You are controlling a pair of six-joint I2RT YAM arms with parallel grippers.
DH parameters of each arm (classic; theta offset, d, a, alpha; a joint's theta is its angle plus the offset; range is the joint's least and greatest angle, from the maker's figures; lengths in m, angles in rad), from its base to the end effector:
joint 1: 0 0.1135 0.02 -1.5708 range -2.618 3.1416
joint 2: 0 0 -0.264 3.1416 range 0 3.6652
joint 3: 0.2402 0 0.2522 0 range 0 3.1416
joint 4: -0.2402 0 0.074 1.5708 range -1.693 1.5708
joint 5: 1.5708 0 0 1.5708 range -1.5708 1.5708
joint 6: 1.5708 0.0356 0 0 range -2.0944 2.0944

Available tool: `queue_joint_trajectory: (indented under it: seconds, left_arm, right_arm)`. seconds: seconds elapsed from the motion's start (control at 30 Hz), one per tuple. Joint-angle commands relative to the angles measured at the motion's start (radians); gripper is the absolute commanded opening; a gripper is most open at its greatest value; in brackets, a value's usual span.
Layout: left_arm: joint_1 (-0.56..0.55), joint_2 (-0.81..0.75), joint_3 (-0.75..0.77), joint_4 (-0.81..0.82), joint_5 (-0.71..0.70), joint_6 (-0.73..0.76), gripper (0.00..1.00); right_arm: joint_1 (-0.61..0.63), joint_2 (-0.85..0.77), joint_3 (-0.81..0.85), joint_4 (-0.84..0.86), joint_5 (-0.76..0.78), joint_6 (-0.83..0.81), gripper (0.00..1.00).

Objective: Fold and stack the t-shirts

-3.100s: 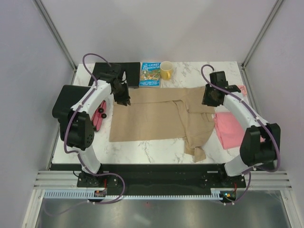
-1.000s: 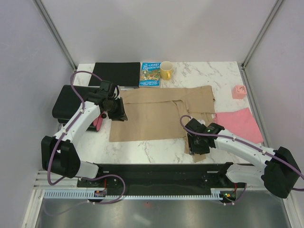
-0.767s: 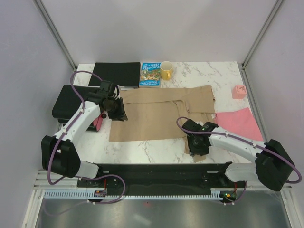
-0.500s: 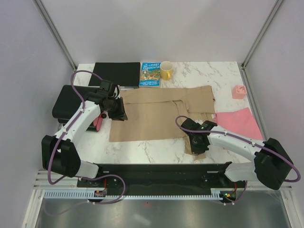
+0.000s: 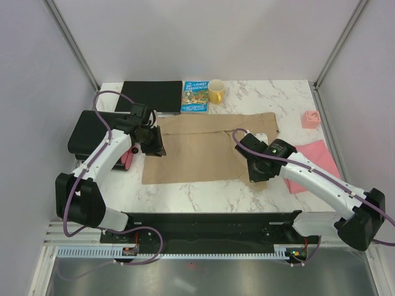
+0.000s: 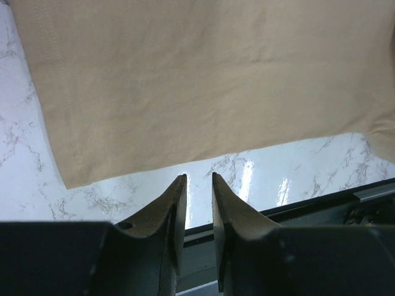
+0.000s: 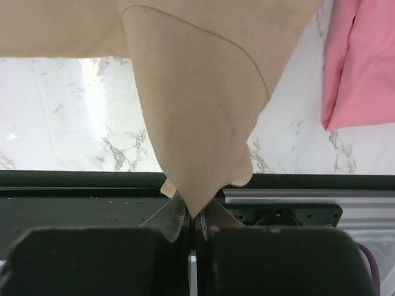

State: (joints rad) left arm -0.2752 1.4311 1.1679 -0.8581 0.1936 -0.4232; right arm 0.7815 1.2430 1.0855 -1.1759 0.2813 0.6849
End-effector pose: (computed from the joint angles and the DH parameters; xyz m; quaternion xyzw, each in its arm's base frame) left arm 0.2702 -0.0834 0.2710 -0.0502 0.9692 -0.1644 0.1762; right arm 0.1573 0.1422 0.2791 -0.0309 0.9828 -0.0250 0.1803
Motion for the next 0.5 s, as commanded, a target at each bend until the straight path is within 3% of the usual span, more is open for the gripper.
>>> queue_joint_trajectory:
  seconds: [0.0,0.17,0.2,0.4,0.47]
  left_arm:
    - [0.001,0.014,0.052,0.008,0.020,0.040,0.30]
    - [0.001,0.037,0.075,0.001,0.041,0.052,0.30]
    - [0.001,0.040,0.075,-0.002,0.043,0.058,0.30]
    - [0.001,0.026,0.047,-0.019,0.007,0.072,0.30]
    - [0.001,0.022,0.039,-0.019,0.003,0.075,0.30]
  right_arm:
    - [-0.005,0.005,0.106,-0.074,0.044,0.002,0.00]
    - [-0.014,0.041,0.133,-0.067,0.018,0.004,0.00]
    - [-0.016,0.053,0.128,-0.076,0.016,0.004,0.10]
    - [-0.028,0.102,0.064,-0.126,0.059,0.008,0.16]
    - [-0.030,0.119,0.030,-0.139,0.067,0.010,0.14]
